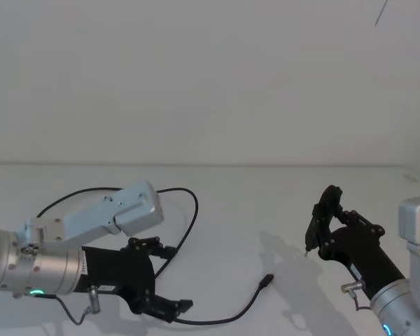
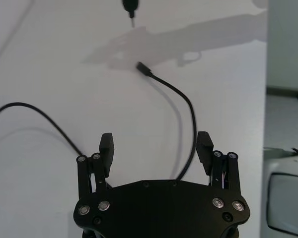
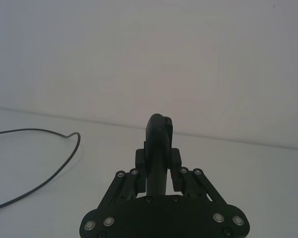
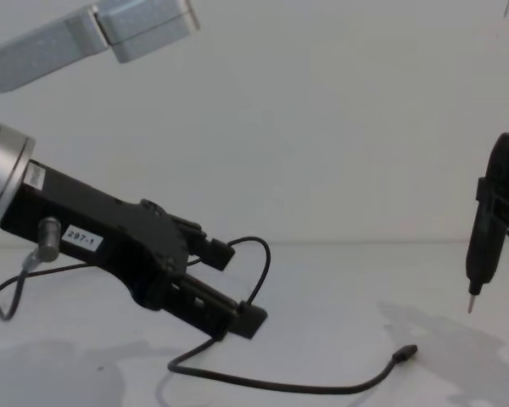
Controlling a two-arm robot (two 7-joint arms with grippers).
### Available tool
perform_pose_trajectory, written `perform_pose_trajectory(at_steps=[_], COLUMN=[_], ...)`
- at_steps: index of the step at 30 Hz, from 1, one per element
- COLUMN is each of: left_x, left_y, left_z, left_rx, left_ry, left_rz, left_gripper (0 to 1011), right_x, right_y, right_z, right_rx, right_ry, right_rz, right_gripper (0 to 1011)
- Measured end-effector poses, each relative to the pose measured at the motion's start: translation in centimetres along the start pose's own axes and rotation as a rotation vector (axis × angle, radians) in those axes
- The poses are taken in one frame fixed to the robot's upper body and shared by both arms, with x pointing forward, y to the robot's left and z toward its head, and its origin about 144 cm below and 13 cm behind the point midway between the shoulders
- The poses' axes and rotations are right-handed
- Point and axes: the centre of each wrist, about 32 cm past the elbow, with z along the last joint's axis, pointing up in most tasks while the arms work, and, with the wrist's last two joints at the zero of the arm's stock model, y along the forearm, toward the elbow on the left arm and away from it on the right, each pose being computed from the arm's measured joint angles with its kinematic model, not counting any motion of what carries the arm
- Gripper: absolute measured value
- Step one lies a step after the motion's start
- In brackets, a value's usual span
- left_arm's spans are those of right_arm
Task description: Pick up the data cable with the one hand.
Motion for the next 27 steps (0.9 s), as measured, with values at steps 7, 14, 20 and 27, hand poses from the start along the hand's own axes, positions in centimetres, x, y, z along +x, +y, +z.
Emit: perform_pose_trajectory(at_steps=[7,14,20,27], left_x=[0.0,0.0,-0.1,-0.1], left_y=[-0.6,-1.5,-2.4,-3.2], left_z=[0.3,0.1,-0.2,-0.5], left_rx=[0.03,0.048,0.06,0.069], left_ry=[0.012,0.032,0.05,0.063], left_rz=[-0.055,-0.086,-0.111,-0.126], left_gripper=[1001,1001,1001,1001], right_x=[0.0,0.0,0.0,0.0], right_y=[0.0,0.0,0.0,0.0], right_z=[0.0,0.0,0.0,0.0], right_rx=[0.0,0.0,0.0,0.0], right_ry=[0.0,0.0,0.0,0.0], right_rz=[0.0,0.0,0.0,0.0], right_gripper=[279,279,279,279])
